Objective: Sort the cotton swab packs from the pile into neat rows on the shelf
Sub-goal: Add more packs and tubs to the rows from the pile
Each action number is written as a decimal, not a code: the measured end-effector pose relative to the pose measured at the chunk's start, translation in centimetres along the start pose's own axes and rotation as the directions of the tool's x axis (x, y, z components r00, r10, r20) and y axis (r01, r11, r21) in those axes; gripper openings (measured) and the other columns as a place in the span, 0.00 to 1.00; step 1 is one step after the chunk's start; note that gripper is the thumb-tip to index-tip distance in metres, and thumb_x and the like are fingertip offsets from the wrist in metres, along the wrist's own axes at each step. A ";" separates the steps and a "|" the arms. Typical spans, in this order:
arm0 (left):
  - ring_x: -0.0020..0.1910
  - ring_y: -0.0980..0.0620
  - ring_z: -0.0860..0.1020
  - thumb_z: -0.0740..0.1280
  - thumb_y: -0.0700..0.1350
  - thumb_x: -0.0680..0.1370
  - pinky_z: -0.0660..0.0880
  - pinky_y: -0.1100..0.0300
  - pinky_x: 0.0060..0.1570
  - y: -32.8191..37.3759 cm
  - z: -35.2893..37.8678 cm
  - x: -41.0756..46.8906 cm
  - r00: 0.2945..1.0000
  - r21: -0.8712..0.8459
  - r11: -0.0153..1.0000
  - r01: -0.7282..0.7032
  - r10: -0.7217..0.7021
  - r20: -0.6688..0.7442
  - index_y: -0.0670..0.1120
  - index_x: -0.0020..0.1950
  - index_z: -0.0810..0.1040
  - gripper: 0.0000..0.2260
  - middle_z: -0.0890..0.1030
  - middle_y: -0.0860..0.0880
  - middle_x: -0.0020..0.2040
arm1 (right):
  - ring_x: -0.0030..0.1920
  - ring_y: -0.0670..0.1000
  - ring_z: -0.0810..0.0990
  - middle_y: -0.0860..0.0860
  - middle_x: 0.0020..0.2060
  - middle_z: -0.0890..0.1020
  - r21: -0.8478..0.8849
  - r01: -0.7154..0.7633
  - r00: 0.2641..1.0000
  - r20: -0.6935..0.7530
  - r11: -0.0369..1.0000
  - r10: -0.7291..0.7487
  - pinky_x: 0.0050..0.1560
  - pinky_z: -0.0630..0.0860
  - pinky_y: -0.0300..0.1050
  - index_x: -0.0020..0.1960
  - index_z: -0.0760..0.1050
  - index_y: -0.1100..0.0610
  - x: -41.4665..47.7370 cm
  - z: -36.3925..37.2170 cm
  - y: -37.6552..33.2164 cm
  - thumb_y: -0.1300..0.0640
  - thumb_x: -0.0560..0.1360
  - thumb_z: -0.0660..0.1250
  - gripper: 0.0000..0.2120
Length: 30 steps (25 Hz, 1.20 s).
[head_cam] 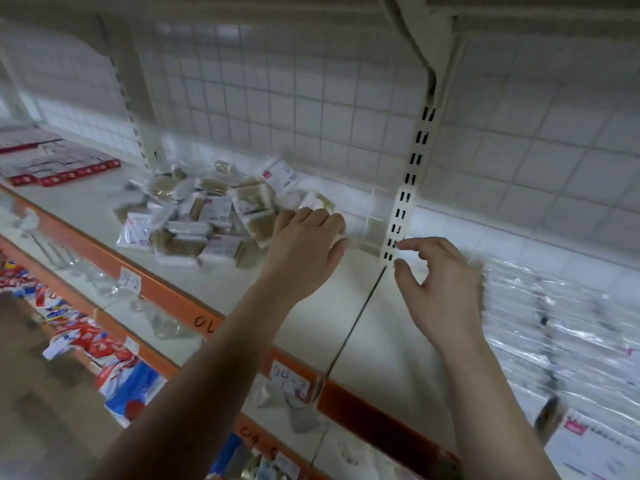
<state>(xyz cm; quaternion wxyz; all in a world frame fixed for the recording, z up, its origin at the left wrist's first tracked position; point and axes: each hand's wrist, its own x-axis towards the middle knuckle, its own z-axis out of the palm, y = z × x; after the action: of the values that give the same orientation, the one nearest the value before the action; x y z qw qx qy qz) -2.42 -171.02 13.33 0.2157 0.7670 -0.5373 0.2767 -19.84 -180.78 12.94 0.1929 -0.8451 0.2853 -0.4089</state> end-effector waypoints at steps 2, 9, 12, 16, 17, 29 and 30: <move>0.45 0.46 0.77 0.59 0.52 0.76 0.69 0.49 0.50 -3.3 -0.2 -1.0 0.999 0.011 0.999 0.046 -0.046 0.014 0.49 0.50 0.77 0.11 0.80 0.50 0.44 | 0.53 0.50 0.76 0.43 0.49 0.76 0.004 0.012 0.999 0.044 1.000 -0.013 0.49 0.64 0.33 0.55 0.78 0.52 0.4 2.8 -1.5 0.58 0.74 0.67 0.10; 0.49 0.46 0.77 0.61 0.52 0.77 0.68 0.50 0.52 -13.3 -1.5 -4.3 0.987 0.037 0.988 0.151 -0.153 0.057 0.48 0.51 0.78 0.11 0.79 0.50 0.48 | 0.56 0.50 0.74 0.46 0.54 0.77 0.068 0.026 0.987 0.159 0.997 -0.036 0.53 0.68 0.39 0.57 0.78 0.52 1.8 11.7 -6.8 0.57 0.74 0.67 0.11; 0.49 0.46 0.77 0.63 0.51 0.77 0.67 0.50 0.52 -17.0 -1.7 -5.5 0.981 0.045 0.982 0.182 -0.184 0.057 0.48 0.51 0.77 0.08 0.79 0.50 0.48 | 0.56 0.51 0.74 0.46 0.54 0.77 0.073 0.035 0.977 0.208 0.997 -0.049 0.54 0.68 0.40 0.57 0.77 0.50 2.4 15.2 -8.7 0.57 0.74 0.66 0.11; 0.51 0.46 0.77 0.60 0.53 0.77 0.66 0.51 0.52 -21.3 -2.0 -6.9 0.974 0.034 0.976 0.217 -0.219 0.052 0.48 0.53 0.78 0.12 0.80 0.49 0.50 | 0.53 0.50 0.75 0.48 0.53 0.78 0.069 0.075 0.965 0.247 0.995 -0.090 0.50 0.68 0.38 0.56 0.78 0.52 3.3 19.1 -10.8 0.56 0.74 0.66 0.10; 0.50 0.46 0.77 0.58 0.54 0.77 0.66 0.51 0.52 -22.2 -2.0 -7.3 0.973 0.027 0.974 0.225 -0.227 0.053 0.48 0.53 0.78 0.14 0.80 0.49 0.50 | 0.52 0.49 0.75 0.48 0.52 0.78 0.071 0.084 0.961 0.259 0.994 -0.099 0.49 0.67 0.37 0.55 0.78 0.53 3.6 20.1 -11.4 0.56 0.75 0.65 0.10; 0.52 0.47 0.77 0.60 0.51 0.77 0.69 0.48 0.54 -27.9 -2.5 -10.8 0.947 0.013 0.949 0.316 -0.316 0.062 0.47 0.56 0.78 0.13 0.79 0.48 0.53 | 0.54 0.52 0.77 0.52 0.56 0.78 0.100 0.171 0.899 0.391 0.980 -0.197 0.57 0.72 0.43 0.62 0.77 0.54 6.5 29.0 -14.6 0.58 0.72 0.70 0.18; 0.52 0.47 0.77 0.58 0.52 0.77 0.69 0.48 0.54 -28.0 -2.5 -10.9 0.946 0.016 0.948 0.317 -0.317 0.066 0.48 0.56 0.78 0.14 0.79 0.49 0.53 | 0.54 0.52 0.77 0.52 0.55 0.78 0.101 0.164 0.899 0.393 0.981 -0.191 0.55 0.71 0.41 0.61 0.77 0.55 6.7 29.4 -14.7 0.57 0.72 0.71 0.18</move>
<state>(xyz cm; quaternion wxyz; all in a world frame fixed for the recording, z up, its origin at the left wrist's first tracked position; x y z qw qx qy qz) 20.55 -152.58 7.10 0.2370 0.8528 -0.4134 0.2137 11.81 -171.13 7.66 0.2366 -0.9266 0.1479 -0.2519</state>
